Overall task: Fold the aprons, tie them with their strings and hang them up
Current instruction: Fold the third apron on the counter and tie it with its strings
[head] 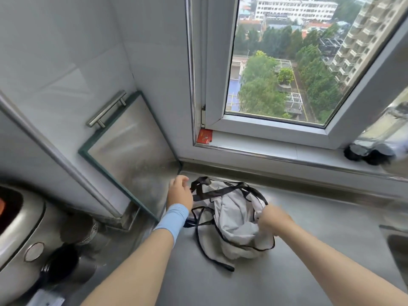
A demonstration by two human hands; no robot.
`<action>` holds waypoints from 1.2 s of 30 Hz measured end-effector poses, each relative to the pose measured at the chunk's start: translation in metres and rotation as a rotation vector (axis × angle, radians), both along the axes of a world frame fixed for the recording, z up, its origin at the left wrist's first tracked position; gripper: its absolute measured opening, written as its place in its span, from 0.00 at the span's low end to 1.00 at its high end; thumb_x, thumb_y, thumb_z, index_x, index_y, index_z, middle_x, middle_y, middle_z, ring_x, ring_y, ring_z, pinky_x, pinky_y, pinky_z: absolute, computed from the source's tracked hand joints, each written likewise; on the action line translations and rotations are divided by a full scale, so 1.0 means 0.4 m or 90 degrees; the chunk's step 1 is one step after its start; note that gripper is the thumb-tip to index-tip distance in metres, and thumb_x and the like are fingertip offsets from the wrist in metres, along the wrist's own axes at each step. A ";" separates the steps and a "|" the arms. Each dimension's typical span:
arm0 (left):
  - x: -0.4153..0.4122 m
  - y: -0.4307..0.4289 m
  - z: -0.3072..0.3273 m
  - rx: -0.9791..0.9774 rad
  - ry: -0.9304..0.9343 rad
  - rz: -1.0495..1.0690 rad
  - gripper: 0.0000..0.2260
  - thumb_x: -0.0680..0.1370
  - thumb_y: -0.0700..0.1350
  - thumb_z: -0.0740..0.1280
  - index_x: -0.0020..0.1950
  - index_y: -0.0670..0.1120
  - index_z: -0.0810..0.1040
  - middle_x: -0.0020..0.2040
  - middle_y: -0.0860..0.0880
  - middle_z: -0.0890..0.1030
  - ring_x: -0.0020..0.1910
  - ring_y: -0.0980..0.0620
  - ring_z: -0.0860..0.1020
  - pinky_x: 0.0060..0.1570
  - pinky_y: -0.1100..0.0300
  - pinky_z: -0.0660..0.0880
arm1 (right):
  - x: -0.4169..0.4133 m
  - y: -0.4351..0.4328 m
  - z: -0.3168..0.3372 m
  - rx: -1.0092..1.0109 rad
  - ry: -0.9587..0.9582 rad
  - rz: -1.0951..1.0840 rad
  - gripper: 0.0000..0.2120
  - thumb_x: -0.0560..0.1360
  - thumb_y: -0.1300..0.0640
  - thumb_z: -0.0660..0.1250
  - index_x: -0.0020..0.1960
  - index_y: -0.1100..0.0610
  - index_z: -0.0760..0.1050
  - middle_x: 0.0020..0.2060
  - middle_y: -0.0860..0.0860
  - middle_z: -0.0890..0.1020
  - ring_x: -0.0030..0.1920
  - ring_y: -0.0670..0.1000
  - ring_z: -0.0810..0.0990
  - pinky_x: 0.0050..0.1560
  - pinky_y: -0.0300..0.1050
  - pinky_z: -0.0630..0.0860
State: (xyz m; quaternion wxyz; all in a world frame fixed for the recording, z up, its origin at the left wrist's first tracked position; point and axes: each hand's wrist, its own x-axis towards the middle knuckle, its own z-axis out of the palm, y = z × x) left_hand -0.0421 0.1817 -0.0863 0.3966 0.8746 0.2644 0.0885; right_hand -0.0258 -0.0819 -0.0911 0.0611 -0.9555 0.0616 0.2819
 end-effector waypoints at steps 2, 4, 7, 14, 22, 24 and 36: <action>-0.021 -0.014 -0.020 -0.001 0.082 -0.061 0.11 0.78 0.38 0.59 0.55 0.49 0.77 0.56 0.49 0.77 0.51 0.47 0.78 0.52 0.59 0.73 | -0.007 0.019 0.009 -0.157 -0.068 0.151 0.18 0.74 0.54 0.60 0.63 0.49 0.74 0.56 0.52 0.78 0.57 0.55 0.78 0.48 0.46 0.72; -0.052 -0.039 -0.047 -0.020 0.171 -0.154 0.09 0.77 0.40 0.61 0.53 0.49 0.78 0.54 0.49 0.80 0.52 0.47 0.79 0.51 0.62 0.72 | -0.020 0.075 0.021 -0.079 -0.243 0.229 0.16 0.74 0.55 0.60 0.61 0.49 0.75 0.56 0.52 0.76 0.57 0.56 0.76 0.50 0.49 0.70; -0.097 -0.079 -0.084 0.007 0.299 -0.251 0.09 0.75 0.43 0.64 0.54 0.47 0.78 0.55 0.48 0.80 0.55 0.47 0.78 0.53 0.63 0.72 | -0.059 0.165 0.000 0.100 -0.235 0.239 0.24 0.72 0.43 0.63 0.65 0.51 0.70 0.61 0.52 0.72 0.62 0.57 0.74 0.54 0.50 0.72; -0.150 -0.118 -0.130 -0.076 0.436 -0.166 0.29 0.74 0.47 0.69 0.71 0.46 0.61 0.69 0.42 0.64 0.65 0.42 0.71 0.63 0.55 0.70 | -0.090 0.187 -0.112 0.117 -0.071 0.169 0.38 0.69 0.65 0.69 0.74 0.50 0.58 0.63 0.54 0.72 0.58 0.59 0.78 0.48 0.49 0.75; -0.111 -0.113 -0.092 -0.185 0.203 -0.064 0.35 0.72 0.37 0.70 0.75 0.51 0.59 0.69 0.44 0.66 0.65 0.45 0.71 0.65 0.57 0.67 | -0.004 0.096 0.051 0.581 -0.218 -0.061 0.23 0.70 0.71 0.65 0.58 0.49 0.80 0.50 0.45 0.84 0.50 0.45 0.81 0.48 0.33 0.74; -0.076 -0.096 -0.063 -0.146 0.101 -0.062 0.25 0.73 0.33 0.66 0.68 0.49 0.71 0.65 0.45 0.70 0.59 0.46 0.76 0.61 0.62 0.69 | -0.001 0.063 0.083 0.590 -0.272 -0.066 0.25 0.70 0.69 0.63 0.59 0.45 0.78 0.52 0.42 0.82 0.53 0.42 0.80 0.52 0.31 0.74; -0.049 0.033 0.073 -0.020 0.246 -0.335 0.19 0.74 0.32 0.63 0.49 0.56 0.82 0.53 0.49 0.82 0.49 0.50 0.79 0.44 0.68 0.74 | -0.053 -0.047 0.086 -0.157 0.136 0.361 0.16 0.70 0.57 0.59 0.56 0.55 0.77 0.48 0.53 0.79 0.51 0.57 0.78 0.54 0.47 0.75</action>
